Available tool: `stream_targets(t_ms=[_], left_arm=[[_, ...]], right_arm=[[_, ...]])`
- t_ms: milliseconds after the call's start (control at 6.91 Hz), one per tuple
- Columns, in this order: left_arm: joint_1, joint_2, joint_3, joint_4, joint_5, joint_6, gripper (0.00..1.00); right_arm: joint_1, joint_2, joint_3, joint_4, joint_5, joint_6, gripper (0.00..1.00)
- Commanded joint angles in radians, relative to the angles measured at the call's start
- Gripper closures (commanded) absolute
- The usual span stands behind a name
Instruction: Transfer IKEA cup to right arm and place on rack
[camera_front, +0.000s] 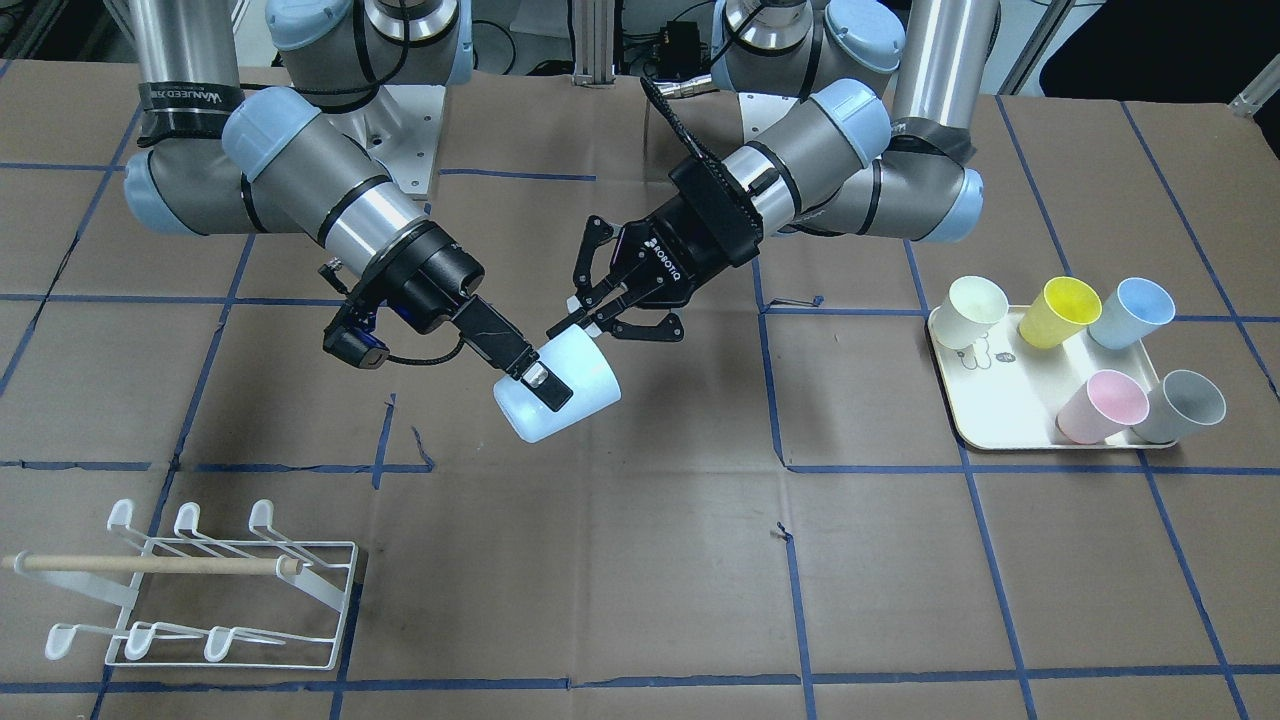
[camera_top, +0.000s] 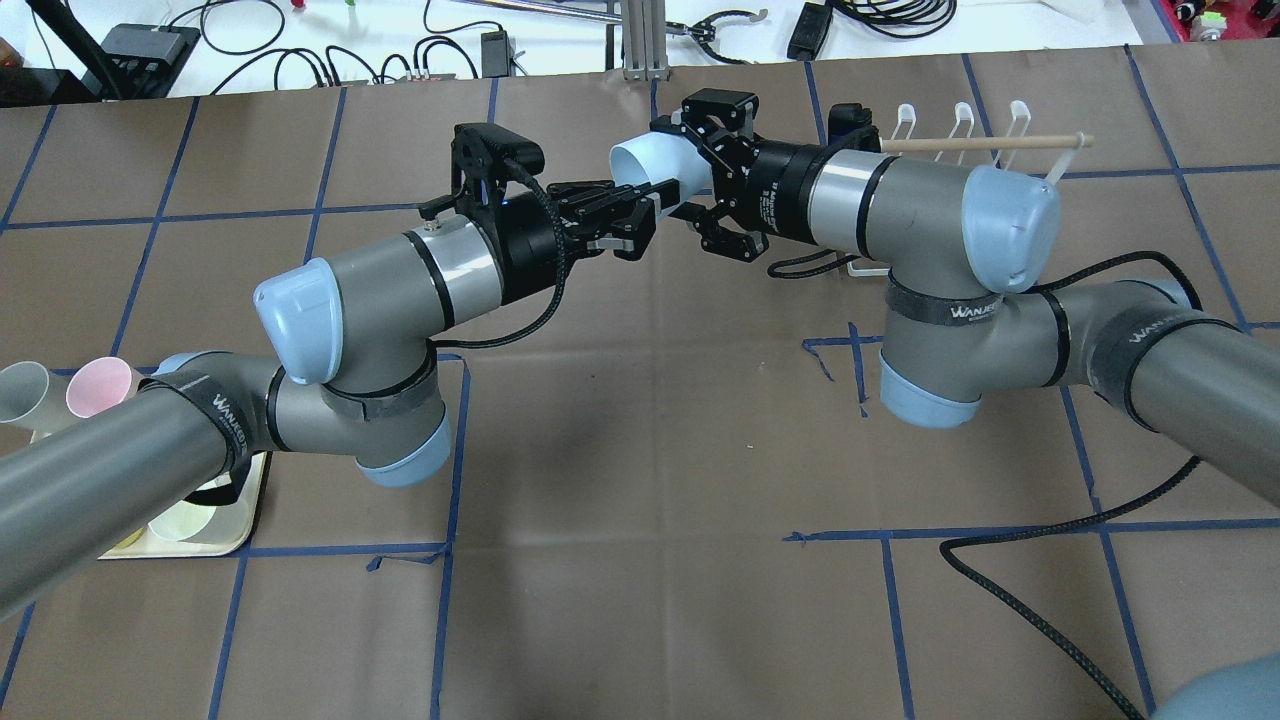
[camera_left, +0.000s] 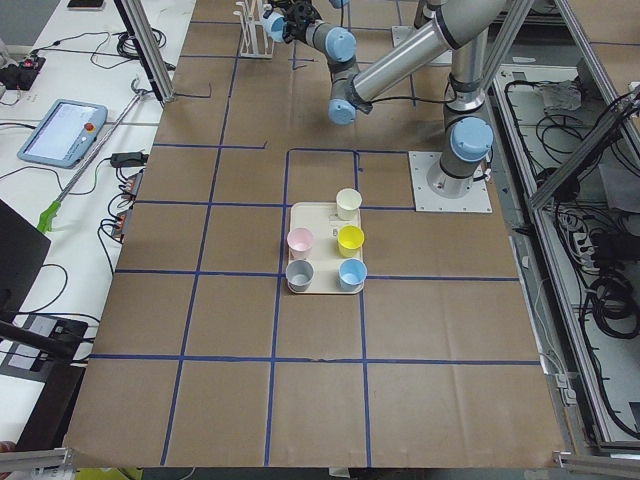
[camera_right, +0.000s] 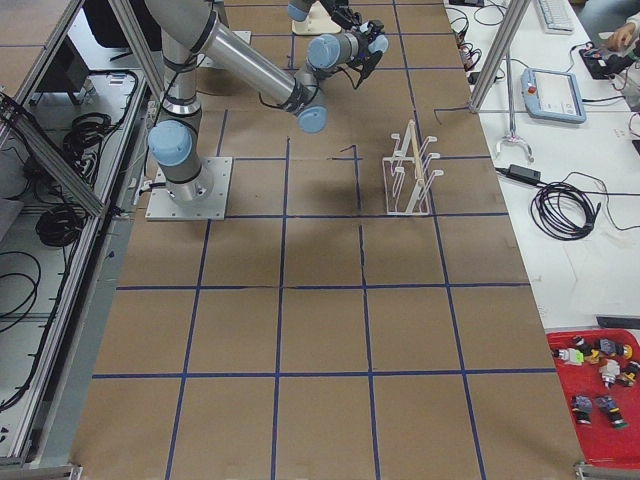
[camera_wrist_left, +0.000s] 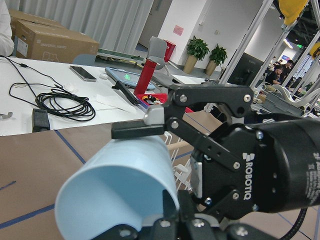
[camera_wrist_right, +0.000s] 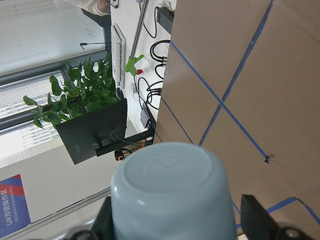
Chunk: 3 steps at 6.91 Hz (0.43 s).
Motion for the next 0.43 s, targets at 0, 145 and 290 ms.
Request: stream_targets(t_ms=[0, 145, 290], left_arm=[[0.0, 0.001, 0.0, -0.002, 0.001, 0.0, 0.97], [0.0, 0.003, 0.0, -0.004, 0.001, 0.0, 0.93], [0.0, 0.006, 0.0, -0.004, 0.004, 0.0, 0.82]], right_arm=[[0.0, -0.002, -0.002, 0.002, 0.0, 0.0, 0.24], [-0.001, -0.002, -0.002, 0.002, 0.0, 0.0, 0.24], [-0.001, -0.003, -0.002, 0.002, 0.0, 0.0, 0.29]])
